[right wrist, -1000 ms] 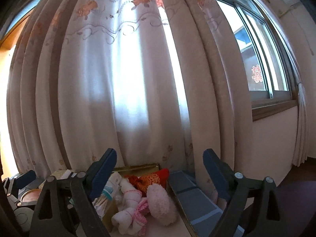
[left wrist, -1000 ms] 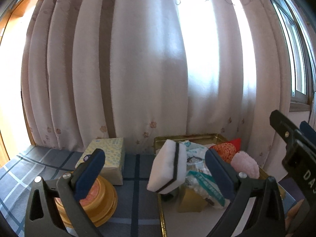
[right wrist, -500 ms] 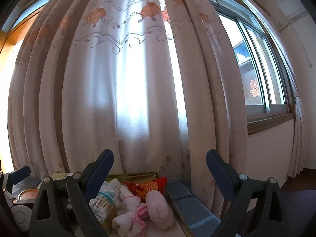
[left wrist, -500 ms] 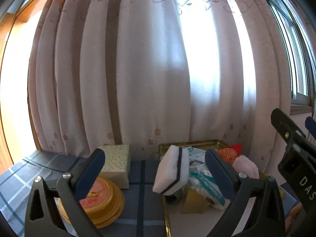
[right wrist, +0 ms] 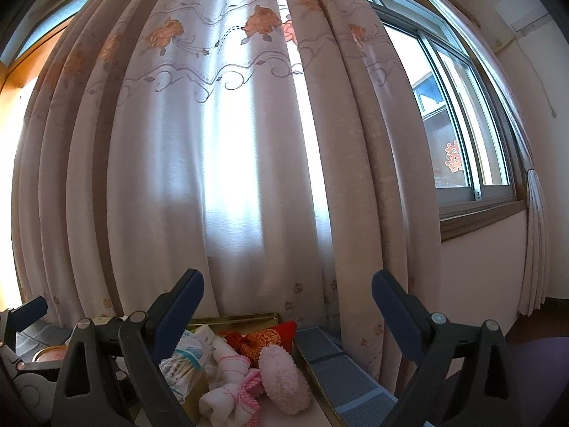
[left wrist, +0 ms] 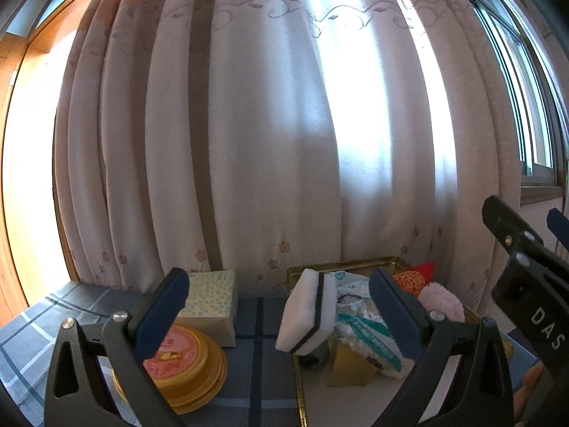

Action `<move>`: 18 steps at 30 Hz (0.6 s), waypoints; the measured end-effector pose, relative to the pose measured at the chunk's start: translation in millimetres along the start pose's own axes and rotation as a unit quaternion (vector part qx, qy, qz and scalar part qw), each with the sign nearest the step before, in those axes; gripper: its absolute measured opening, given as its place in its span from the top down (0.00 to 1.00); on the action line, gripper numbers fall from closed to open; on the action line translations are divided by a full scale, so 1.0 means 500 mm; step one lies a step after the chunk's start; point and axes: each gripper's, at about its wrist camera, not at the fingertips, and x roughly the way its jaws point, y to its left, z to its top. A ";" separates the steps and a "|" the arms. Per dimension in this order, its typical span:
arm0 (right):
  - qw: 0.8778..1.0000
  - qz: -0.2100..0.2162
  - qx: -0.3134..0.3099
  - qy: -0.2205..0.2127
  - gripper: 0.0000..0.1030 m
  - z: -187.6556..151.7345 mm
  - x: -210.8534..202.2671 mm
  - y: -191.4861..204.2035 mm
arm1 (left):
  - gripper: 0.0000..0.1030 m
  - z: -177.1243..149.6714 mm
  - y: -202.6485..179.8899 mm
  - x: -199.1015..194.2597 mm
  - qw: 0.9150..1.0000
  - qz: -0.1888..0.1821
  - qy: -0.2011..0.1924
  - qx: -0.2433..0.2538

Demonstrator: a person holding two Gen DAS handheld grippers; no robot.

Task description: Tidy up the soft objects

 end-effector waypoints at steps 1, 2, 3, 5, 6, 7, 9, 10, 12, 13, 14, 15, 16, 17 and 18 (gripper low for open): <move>1.000 0.001 0.000 0.001 0.05 0.000 0.000 0.000 | 0.00 0.000 0.000 -0.001 1.000 0.000 -0.001 0.000; 1.000 0.001 0.000 0.001 0.05 0.000 0.000 -0.001 | 0.00 0.000 0.000 -0.001 1.000 0.000 -0.001 -0.001; 1.000 0.001 0.000 0.001 0.05 0.000 0.000 -0.002 | 0.00 0.001 0.000 0.000 1.000 0.000 0.000 -0.001; 1.000 0.001 0.001 0.000 0.05 0.001 -0.001 -0.003 | 0.00 0.001 0.000 0.000 1.000 0.001 0.001 -0.002; 1.000 0.001 0.002 0.000 0.05 0.001 -0.002 -0.003 | 0.00 0.001 0.000 -0.001 1.000 0.001 0.001 -0.002; 1.000 0.000 0.002 -0.001 0.05 0.001 -0.002 -0.004 | 0.00 0.001 0.000 -0.001 1.000 0.001 0.001 -0.001; 1.000 0.000 0.002 -0.001 0.05 0.001 -0.001 -0.004 | 0.00 0.001 0.001 -0.002 1.000 0.001 0.000 -0.001; 1.000 0.000 0.002 -0.001 0.05 0.001 -0.001 -0.003 | 0.00 0.002 0.001 -0.001 1.000 0.001 0.001 -0.001; 1.000 0.000 0.002 -0.001 0.05 0.001 -0.001 -0.004 | 0.00 0.002 0.000 0.000 1.000 0.002 0.001 -0.002; 1.000 0.000 0.002 -0.001 0.05 0.001 -0.001 -0.004 | 0.00 0.001 0.000 0.000 1.000 0.001 0.001 -0.002; 1.000 0.001 0.002 -0.001 0.05 0.001 0.000 -0.005 | 0.00 0.002 0.001 -0.001 1.000 0.001 0.001 -0.003; 1.000 0.001 0.002 -0.001 0.05 0.001 -0.001 -0.005 | 0.00 0.002 0.002 -0.003 1.000 0.001 0.000 -0.003; 1.000 0.001 0.002 -0.001 0.05 0.001 -0.001 -0.005 | 0.00 0.002 0.003 -0.003 1.000 0.001 0.001 -0.003; 1.000 0.001 0.002 -0.001 0.05 0.001 0.000 -0.005 | 0.00 0.002 0.003 -0.003 1.000 0.001 0.001 -0.003; 1.000 0.001 0.002 -0.001 0.05 0.001 0.000 -0.005 | 0.00 0.002 0.003 -0.003 1.000 0.003 0.002 -0.004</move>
